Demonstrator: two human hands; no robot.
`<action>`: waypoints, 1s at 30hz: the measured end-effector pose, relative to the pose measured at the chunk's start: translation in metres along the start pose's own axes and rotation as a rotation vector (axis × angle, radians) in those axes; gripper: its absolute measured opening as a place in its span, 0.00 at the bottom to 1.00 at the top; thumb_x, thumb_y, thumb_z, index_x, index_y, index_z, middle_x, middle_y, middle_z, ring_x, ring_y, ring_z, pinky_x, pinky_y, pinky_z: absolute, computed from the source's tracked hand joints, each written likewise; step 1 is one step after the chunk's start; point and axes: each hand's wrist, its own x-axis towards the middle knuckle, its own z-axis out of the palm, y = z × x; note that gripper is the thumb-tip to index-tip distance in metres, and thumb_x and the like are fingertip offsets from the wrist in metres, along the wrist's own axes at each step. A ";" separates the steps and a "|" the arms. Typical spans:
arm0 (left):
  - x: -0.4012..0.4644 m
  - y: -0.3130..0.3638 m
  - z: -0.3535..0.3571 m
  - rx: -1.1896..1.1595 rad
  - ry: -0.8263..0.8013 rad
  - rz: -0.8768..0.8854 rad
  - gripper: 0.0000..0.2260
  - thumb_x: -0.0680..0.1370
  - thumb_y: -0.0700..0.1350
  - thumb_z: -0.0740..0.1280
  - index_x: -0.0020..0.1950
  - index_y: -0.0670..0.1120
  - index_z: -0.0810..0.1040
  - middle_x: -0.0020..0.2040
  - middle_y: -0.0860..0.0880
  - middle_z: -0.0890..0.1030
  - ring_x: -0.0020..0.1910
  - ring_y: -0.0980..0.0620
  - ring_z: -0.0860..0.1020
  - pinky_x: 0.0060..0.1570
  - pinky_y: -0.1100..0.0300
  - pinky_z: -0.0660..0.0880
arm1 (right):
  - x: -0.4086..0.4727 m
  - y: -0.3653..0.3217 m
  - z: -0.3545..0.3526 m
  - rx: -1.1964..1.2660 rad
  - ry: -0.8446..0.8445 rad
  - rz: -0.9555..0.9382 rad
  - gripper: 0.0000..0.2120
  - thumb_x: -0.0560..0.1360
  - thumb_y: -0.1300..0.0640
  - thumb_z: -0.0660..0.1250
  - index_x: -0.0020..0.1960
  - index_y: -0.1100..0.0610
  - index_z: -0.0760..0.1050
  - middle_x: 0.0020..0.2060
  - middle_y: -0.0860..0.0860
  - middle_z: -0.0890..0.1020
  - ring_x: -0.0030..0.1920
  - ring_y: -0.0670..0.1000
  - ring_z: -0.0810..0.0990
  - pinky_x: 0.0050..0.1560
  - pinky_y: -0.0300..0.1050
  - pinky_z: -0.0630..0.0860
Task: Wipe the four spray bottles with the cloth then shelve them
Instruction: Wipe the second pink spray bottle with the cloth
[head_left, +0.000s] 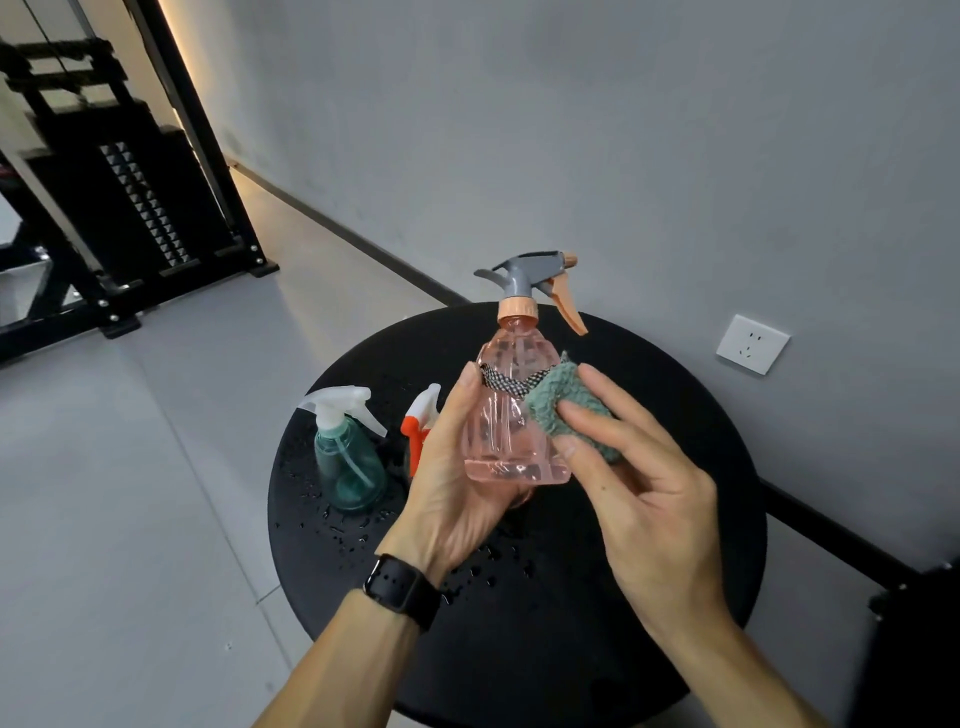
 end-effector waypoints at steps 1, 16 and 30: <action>0.000 -0.001 0.000 0.012 0.006 -0.007 0.32 0.76 0.58 0.68 0.73 0.39 0.71 0.69 0.37 0.75 0.63 0.42 0.78 0.58 0.46 0.78 | 0.001 -0.001 0.001 0.000 0.009 -0.006 0.13 0.72 0.63 0.69 0.54 0.51 0.81 0.63 0.43 0.79 0.63 0.43 0.78 0.56 0.37 0.78; -0.007 -0.003 -0.009 0.225 0.017 0.011 0.27 0.67 0.60 0.77 0.62 0.49 0.82 0.61 0.45 0.83 0.58 0.46 0.82 0.58 0.46 0.78 | 0.027 0.000 0.013 0.086 0.040 0.081 0.15 0.75 0.65 0.69 0.58 0.51 0.80 0.64 0.43 0.78 0.63 0.40 0.76 0.54 0.30 0.76; -0.012 0.007 -0.009 0.178 0.098 0.099 0.15 0.72 0.55 0.73 0.54 0.50 0.86 0.58 0.41 0.84 0.55 0.43 0.83 0.56 0.41 0.79 | -0.002 0.003 0.006 0.093 -0.025 0.149 0.17 0.71 0.67 0.70 0.54 0.49 0.81 0.61 0.40 0.80 0.62 0.42 0.78 0.54 0.33 0.77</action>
